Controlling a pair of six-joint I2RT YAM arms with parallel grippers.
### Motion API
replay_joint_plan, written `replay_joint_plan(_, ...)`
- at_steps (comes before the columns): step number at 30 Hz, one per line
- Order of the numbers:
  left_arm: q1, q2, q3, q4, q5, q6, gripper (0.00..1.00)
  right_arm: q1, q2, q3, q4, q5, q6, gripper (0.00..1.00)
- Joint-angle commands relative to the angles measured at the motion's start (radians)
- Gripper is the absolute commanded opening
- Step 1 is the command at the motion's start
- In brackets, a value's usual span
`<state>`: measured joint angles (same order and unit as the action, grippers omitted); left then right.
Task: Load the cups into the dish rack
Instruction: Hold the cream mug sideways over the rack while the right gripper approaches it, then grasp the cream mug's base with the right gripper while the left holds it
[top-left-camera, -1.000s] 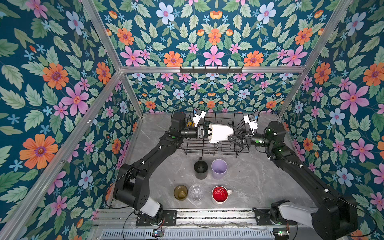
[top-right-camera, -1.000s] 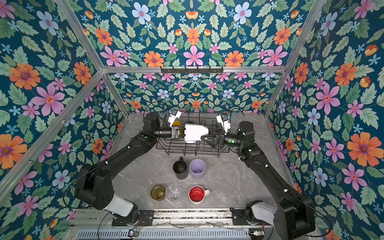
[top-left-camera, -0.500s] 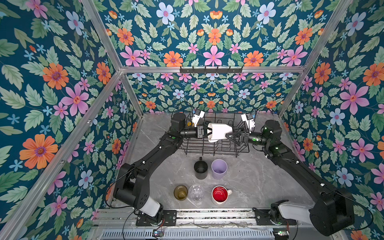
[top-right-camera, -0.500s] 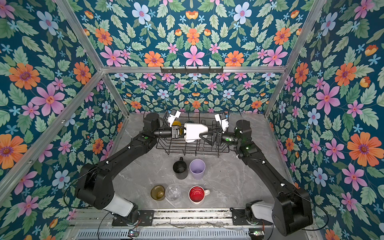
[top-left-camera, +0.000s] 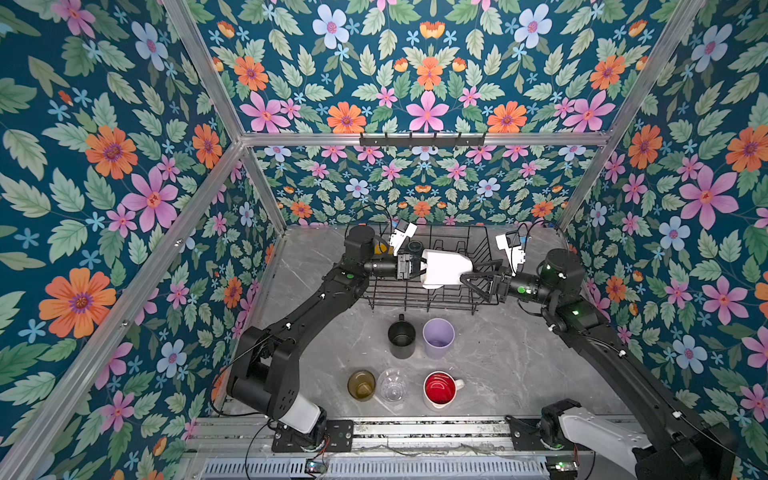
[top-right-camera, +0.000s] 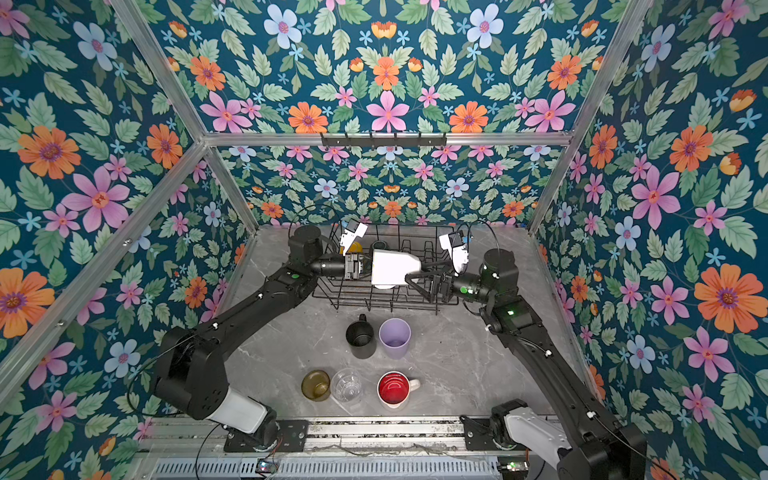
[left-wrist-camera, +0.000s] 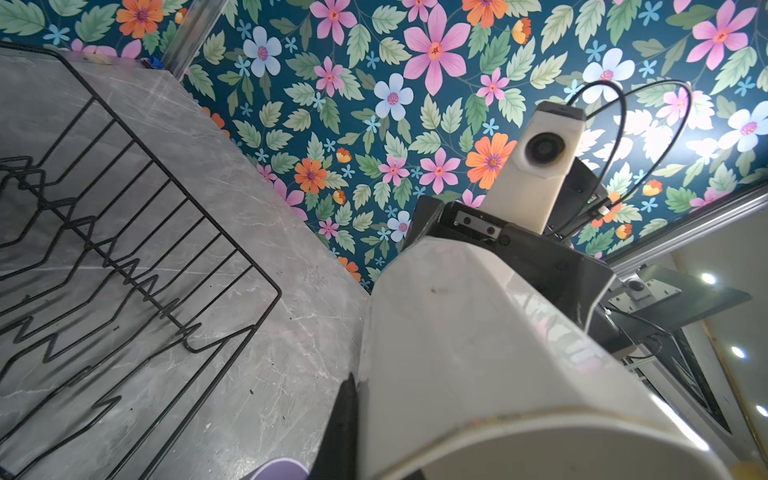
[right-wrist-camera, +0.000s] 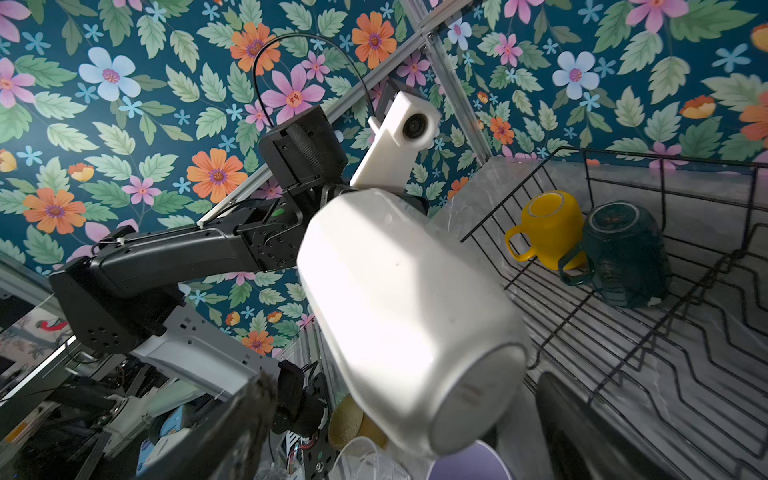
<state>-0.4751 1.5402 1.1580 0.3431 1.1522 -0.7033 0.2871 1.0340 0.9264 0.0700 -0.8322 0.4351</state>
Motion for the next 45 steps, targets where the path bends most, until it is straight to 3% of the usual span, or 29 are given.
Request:
replay_joint_plan(1,0.003,-0.002,0.008,0.102,0.042,-0.020,0.00,-0.021,-0.025,-0.009,-0.028,-0.014,-0.012,0.97)
replay_joint_plan(8,0.003,-0.003,-0.001,0.125,0.049,-0.034,0.00,-0.034,-0.041,-0.027,0.016,-0.102,-0.012,0.97)
replay_joint_plan(14,0.001,0.009,-0.025,0.248,0.081,-0.119,0.00,-0.034,0.006,-0.018,0.089,-0.147,0.024,0.97)
replay_joint_plan(30,-0.002,0.015,-0.032,0.264,0.096,-0.127,0.00,0.052,0.180,0.067,0.192,-0.171,0.062,0.95)
replay_joint_plan(45,-0.007,0.023,-0.035,0.278,0.105,-0.141,0.00,0.106,0.271,0.112,0.212,-0.196,0.087,0.85)
